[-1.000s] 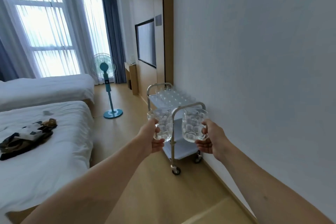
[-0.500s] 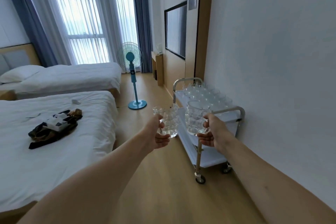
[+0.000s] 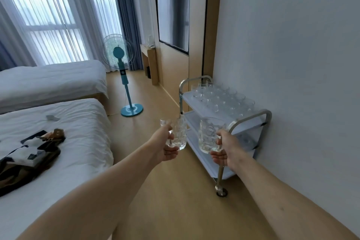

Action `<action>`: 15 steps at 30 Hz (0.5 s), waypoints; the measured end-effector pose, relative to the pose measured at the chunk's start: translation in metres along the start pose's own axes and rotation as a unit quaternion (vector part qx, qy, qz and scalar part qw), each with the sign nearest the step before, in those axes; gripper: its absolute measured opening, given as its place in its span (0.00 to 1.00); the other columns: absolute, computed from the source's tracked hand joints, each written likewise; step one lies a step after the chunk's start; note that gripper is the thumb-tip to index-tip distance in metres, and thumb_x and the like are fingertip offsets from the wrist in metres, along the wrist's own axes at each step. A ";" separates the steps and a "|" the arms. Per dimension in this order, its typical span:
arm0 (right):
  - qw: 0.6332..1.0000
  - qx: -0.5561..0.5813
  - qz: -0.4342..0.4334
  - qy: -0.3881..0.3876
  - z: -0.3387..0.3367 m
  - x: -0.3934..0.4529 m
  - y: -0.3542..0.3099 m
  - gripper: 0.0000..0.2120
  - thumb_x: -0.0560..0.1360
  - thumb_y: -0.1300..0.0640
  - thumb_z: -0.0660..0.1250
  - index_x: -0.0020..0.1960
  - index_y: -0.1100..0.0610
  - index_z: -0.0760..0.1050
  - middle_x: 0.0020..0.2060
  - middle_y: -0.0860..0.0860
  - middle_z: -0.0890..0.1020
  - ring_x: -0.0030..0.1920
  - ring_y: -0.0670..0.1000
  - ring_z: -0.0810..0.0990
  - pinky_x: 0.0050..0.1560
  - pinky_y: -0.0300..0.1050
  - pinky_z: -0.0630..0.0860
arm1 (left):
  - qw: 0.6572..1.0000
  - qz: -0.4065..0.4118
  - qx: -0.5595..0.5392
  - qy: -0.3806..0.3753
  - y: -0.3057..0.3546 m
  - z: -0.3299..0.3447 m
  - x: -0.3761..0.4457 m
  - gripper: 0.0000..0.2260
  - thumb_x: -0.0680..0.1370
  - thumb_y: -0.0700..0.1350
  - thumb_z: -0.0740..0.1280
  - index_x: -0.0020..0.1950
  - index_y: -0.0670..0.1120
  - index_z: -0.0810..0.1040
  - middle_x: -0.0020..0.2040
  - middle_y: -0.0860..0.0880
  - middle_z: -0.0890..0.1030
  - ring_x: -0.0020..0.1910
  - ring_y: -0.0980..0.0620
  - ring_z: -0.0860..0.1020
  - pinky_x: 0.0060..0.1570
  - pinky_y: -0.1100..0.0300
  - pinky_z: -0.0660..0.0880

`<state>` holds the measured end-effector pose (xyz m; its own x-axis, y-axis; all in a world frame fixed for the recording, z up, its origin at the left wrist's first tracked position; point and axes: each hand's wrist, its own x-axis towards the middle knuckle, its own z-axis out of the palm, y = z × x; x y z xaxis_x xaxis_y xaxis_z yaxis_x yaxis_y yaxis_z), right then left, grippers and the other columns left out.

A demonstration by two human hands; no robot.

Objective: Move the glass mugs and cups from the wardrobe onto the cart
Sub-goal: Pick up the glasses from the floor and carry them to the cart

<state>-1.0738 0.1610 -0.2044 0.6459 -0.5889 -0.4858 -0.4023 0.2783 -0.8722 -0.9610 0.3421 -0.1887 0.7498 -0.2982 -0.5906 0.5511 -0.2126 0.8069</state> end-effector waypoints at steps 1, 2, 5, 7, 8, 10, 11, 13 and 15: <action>1.000 0.004 0.004 0.005 0.008 0.005 0.000 0.15 0.78 0.44 0.62 0.41 0.55 0.71 0.37 0.62 0.82 0.34 0.57 0.80 0.30 0.44 0.80 | 1.000 -0.005 0.010 -0.006 0.005 -0.007 0.009 0.15 0.79 0.57 0.62 0.47 0.45 0.73 0.47 0.36 0.82 0.43 0.41 0.80 0.43 0.53 0.79; 1.000 0.009 0.008 0.010 0.016 0.010 0.000 0.15 0.77 0.44 0.62 0.41 0.55 0.71 0.37 0.62 0.82 0.35 0.57 0.80 0.30 0.44 0.80 | 1.000 -0.007 0.020 -0.011 0.011 -0.012 0.018 0.15 0.79 0.57 0.61 0.47 0.45 0.73 0.48 0.36 0.82 0.43 0.41 0.80 0.43 0.53 0.79; 0.999 0.019 0.023 0.030 0.035 0.025 -0.001 0.15 0.77 0.44 0.63 0.39 0.55 0.71 0.35 0.62 0.82 0.33 0.57 0.80 0.30 0.45 0.80 | 0.999 -0.014 0.036 -0.022 0.025 -0.021 0.046 0.14 0.79 0.56 0.61 0.48 0.45 0.73 0.48 0.36 0.81 0.43 0.41 0.79 0.44 0.52 0.79; 0.998 0.019 0.037 0.041 0.043 0.036 -0.002 0.15 0.77 0.45 0.63 0.39 0.55 0.70 0.33 0.62 0.82 0.31 0.57 0.80 0.29 0.44 0.80 | 0.999 -0.021 0.036 -0.031 0.032 -0.022 0.063 0.15 0.79 0.57 0.62 0.48 0.44 0.73 0.49 0.35 0.82 0.44 0.40 0.80 0.45 0.52 0.79; 0.998 0.019 0.043 0.045 0.045 0.043 -0.004 0.15 0.77 0.45 0.64 0.38 0.55 0.70 0.33 0.61 0.82 0.31 0.57 0.80 0.29 0.44 0.79 | 0.998 -0.025 0.035 -0.037 0.036 -0.022 0.071 0.15 0.79 0.57 0.62 0.48 0.44 0.73 0.49 0.35 0.82 0.44 0.40 0.80 0.45 0.51 0.80; 0.997 0.018 0.049 0.053 0.049 0.060 -0.010 0.15 0.77 0.44 0.64 0.39 0.55 0.70 0.34 0.62 0.82 0.32 0.57 0.80 0.29 0.44 0.79 | 0.998 -0.032 0.040 -0.047 0.047 -0.020 0.089 0.15 0.79 0.57 0.62 0.50 0.45 0.74 0.48 0.34 0.82 0.44 0.40 0.80 0.43 0.52 0.80; 0.997 0.018 0.048 0.055 0.051 0.070 -0.014 0.15 0.77 0.44 0.64 0.40 0.55 0.70 0.35 0.62 0.82 0.32 0.57 0.80 0.29 0.44 0.79 | 0.997 -0.033 0.045 -0.052 0.054 -0.017 0.099 0.15 0.79 0.56 0.62 0.50 0.45 0.75 0.47 0.34 0.82 0.44 0.39 0.80 0.42 0.52 0.80; 0.997 0.031 0.038 0.058 0.053 0.095 -0.022 0.15 0.77 0.44 0.64 0.41 0.55 0.71 0.34 0.61 0.82 0.32 0.56 0.80 0.28 0.44 0.79 | 0.996 -0.022 0.057 -0.059 0.067 -0.009 0.120 0.15 0.79 0.56 0.63 0.50 0.45 0.75 0.45 0.35 0.82 0.43 0.40 0.80 0.42 0.52 0.80; 0.997 0.046 0.024 0.065 0.053 0.124 -0.031 0.15 0.77 0.44 0.64 0.41 0.56 0.71 0.35 0.61 0.83 0.33 0.57 0.80 0.31 0.45 0.80 | 0.996 -0.012 0.060 -0.057 0.080 0.002 0.144 0.14 0.79 0.55 0.63 0.47 0.44 0.75 0.44 0.36 0.82 0.42 0.41 0.81 0.42 0.52 0.80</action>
<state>-0.9470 0.1201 -0.2405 0.5357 -0.6653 -0.5200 -0.3647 0.3731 -0.8531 -0.8096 0.2798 -0.2088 0.6861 -0.3948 -0.6111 0.5153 -0.3292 0.7912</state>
